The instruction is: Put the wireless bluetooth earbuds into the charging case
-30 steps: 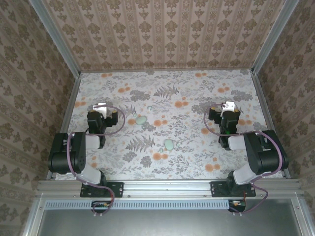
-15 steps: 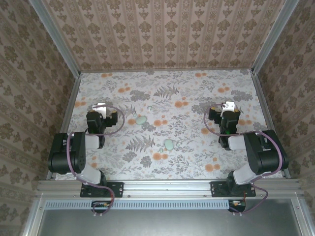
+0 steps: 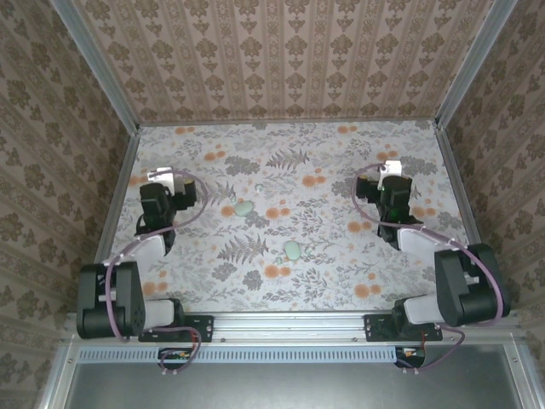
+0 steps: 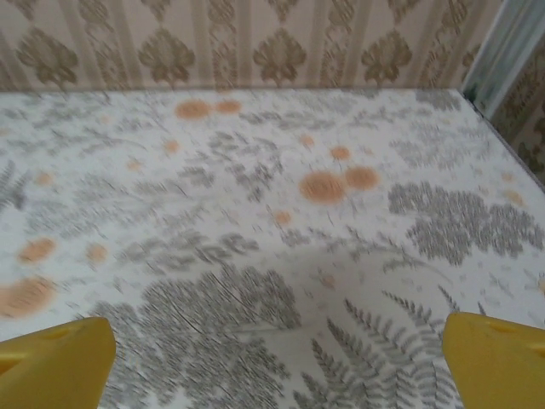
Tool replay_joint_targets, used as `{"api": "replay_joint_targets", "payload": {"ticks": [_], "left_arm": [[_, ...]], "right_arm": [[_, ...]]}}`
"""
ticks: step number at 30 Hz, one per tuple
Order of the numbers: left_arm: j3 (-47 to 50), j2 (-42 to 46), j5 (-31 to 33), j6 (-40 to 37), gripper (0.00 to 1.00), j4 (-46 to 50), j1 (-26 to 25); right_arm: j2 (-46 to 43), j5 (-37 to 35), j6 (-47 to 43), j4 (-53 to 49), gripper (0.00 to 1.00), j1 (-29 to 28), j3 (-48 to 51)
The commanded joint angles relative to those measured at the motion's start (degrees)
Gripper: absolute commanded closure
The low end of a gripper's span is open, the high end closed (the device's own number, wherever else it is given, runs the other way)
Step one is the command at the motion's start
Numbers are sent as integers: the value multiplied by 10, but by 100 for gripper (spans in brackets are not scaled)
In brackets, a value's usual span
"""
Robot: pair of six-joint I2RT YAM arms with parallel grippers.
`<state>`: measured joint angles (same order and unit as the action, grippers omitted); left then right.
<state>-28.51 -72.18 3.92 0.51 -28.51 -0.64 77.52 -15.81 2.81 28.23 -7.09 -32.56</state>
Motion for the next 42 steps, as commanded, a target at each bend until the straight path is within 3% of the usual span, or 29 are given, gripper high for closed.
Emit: {"api": "replay_joint_targets", "payload": {"ticks": [1, 7, 12, 17, 21, 28, 31, 36, 42], "left_arm": [[-31, 52, 3, 43, 0, 145, 3], [-83, 122, -57, 81, 1, 357, 0], [-86, 143, -110, 136, 4, 452, -25], [-86, 142, -124, 171, 6, 474, -105], [-98, 120, -124, 187, 7, 470, -164], [-116, 71, -172, 186, 11, 452, -197], [-122, 57, -184, 186, 14, 450, -202], [-108, 56, -189, 194, 16, 435, -211], [-88, 62, -187, 198, 18, 426, -213]], "right_arm": [[-37, -3, 45, -184, 0, -19, -74], [18, -19, 114, -498, 0, -107, -266], [69, -37, 161, -611, 3, -237, -314], [94, 10, 236, -696, 20, -337, -332], [100, 55, 279, -715, 31, -394, -327], [119, 90, 339, -702, 44, -444, -317], [135, 91, 348, -696, 43, -455, -320], [177, 102, 346, -705, 33, -459, -334], [215, 106, 328, -712, 33, -459, -359]]}}
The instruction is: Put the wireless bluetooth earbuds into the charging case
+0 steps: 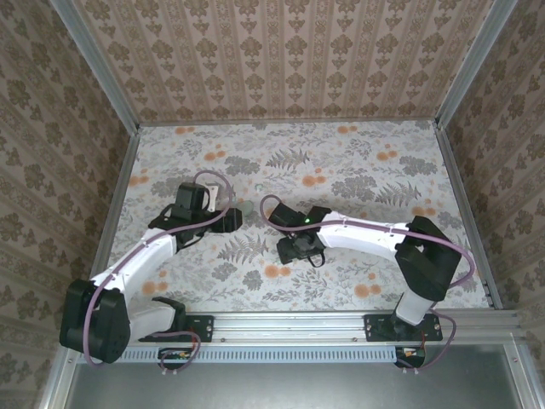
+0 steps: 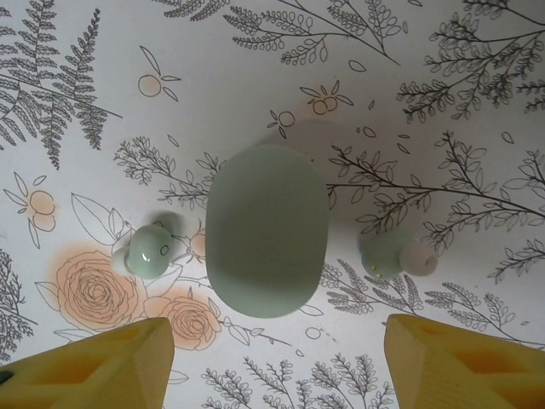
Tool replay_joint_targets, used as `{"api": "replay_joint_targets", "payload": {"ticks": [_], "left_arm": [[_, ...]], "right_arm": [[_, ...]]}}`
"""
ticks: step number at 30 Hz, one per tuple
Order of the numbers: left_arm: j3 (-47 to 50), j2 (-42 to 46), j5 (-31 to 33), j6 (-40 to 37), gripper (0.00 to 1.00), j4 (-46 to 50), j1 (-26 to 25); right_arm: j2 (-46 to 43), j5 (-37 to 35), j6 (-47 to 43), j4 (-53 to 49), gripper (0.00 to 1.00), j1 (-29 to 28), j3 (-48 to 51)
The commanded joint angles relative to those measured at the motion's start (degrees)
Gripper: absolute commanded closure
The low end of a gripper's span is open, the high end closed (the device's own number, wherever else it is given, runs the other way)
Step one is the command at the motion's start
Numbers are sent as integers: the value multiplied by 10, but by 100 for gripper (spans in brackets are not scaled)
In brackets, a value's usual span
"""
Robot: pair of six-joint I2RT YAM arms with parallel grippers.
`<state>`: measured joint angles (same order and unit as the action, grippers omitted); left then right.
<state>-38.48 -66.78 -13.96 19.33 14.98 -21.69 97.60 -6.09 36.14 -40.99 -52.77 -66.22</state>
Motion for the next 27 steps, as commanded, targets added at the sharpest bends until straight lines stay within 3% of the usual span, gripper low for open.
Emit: {"api": "replay_joint_targets", "payload": {"ticks": [1, 18, 27], "left_arm": [[12, 10, -7, 9, 18, -8, -2], [10, 12, -5, -20, 18, -9, -3], [23, 50, -38, -56, 16, -38, 4]], "right_arm": [[20, 9, -9, -20, 33, -3, -26], [96, 12, -33, -36, 37, -2, -53], [116, 0, -59, -39, 53, -2, -61]]}}
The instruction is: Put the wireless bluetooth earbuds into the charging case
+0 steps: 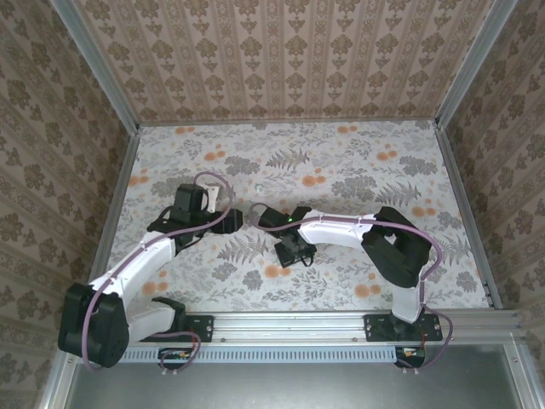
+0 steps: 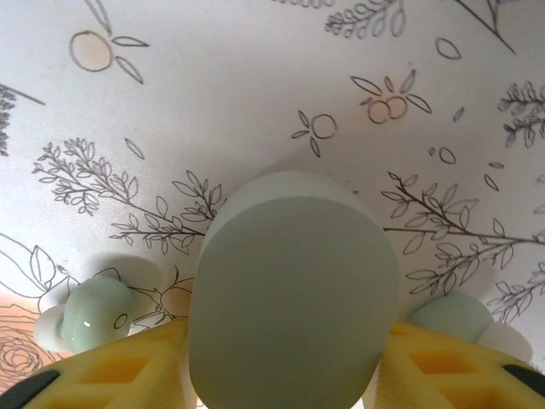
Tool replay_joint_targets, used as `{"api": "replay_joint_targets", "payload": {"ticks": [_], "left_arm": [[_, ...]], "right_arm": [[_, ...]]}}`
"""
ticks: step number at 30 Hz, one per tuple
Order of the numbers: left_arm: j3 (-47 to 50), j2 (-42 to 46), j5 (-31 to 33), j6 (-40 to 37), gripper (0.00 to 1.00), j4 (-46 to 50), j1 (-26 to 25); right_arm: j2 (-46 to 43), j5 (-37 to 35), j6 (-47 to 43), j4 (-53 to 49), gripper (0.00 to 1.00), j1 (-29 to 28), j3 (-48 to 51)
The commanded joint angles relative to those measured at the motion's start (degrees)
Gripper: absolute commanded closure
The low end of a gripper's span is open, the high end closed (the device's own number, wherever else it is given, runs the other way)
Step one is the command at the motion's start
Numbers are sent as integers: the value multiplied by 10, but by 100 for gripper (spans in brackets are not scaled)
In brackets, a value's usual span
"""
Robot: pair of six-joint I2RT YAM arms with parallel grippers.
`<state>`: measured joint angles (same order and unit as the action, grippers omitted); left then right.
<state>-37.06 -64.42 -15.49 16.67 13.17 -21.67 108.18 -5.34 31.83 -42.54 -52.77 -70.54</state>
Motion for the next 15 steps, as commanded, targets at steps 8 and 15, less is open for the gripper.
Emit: {"api": "replay_joint_targets", "payload": {"ticks": [8, 15], "left_arm": [[53, 124, -104, -104, 13, -75, 32], [125, 241, -194, -166, 15, -183, 41]], "right_arm": [[-2, -7, -103, -25, 71, -2, -17], [-56, -2, -231, -34, 80, -1, -2]]}}
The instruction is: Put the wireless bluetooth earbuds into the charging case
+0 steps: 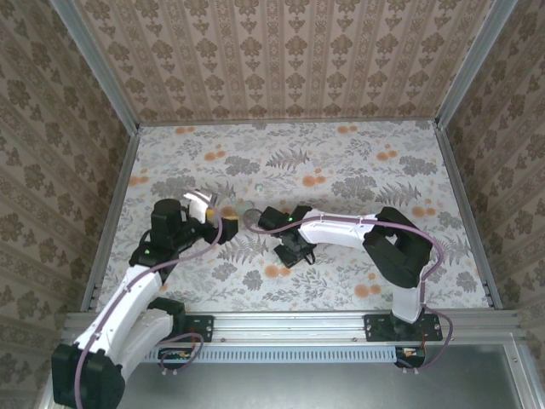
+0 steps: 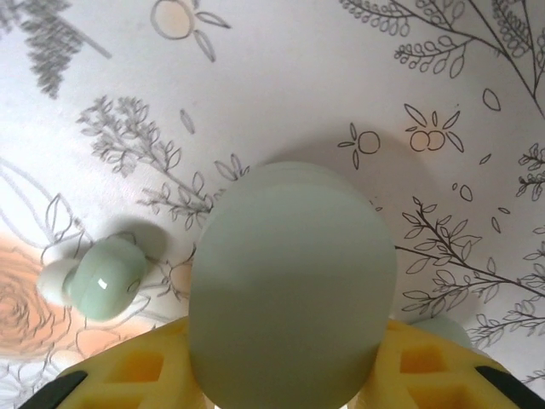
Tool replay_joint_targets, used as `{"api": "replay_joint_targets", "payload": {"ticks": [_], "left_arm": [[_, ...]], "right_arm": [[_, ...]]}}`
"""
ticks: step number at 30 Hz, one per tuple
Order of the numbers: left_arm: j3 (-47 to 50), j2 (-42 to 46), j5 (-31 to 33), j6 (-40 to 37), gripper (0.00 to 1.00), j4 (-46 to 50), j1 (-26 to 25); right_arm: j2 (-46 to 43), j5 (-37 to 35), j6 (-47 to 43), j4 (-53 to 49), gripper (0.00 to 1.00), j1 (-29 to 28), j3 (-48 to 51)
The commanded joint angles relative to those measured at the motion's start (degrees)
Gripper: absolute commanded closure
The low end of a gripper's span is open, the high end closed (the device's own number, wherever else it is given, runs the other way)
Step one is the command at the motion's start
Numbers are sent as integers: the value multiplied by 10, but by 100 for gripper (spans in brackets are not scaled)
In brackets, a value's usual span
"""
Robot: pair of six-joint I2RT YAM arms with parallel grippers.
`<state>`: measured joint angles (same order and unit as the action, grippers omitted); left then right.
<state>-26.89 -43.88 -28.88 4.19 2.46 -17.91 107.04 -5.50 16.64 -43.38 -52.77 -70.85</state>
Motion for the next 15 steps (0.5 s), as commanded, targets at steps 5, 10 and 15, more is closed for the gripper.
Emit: {"api": "replay_joint_targets", "payload": {"ticks": [5, 10, 15], "left_arm": [[37, 71, -110, -54, 16, -116, 2], [20, 84, -176, -86, 16, -117, -7], [-28, 53, -254, -120, 16, -65, -27]], "right_arm": [[-109, 41, -159, -38, 82, 15, 14], [-181, 113, -216, -61, 82, 45, 14], [-228, 145, -278, -106, 83, 60, -10]]}}
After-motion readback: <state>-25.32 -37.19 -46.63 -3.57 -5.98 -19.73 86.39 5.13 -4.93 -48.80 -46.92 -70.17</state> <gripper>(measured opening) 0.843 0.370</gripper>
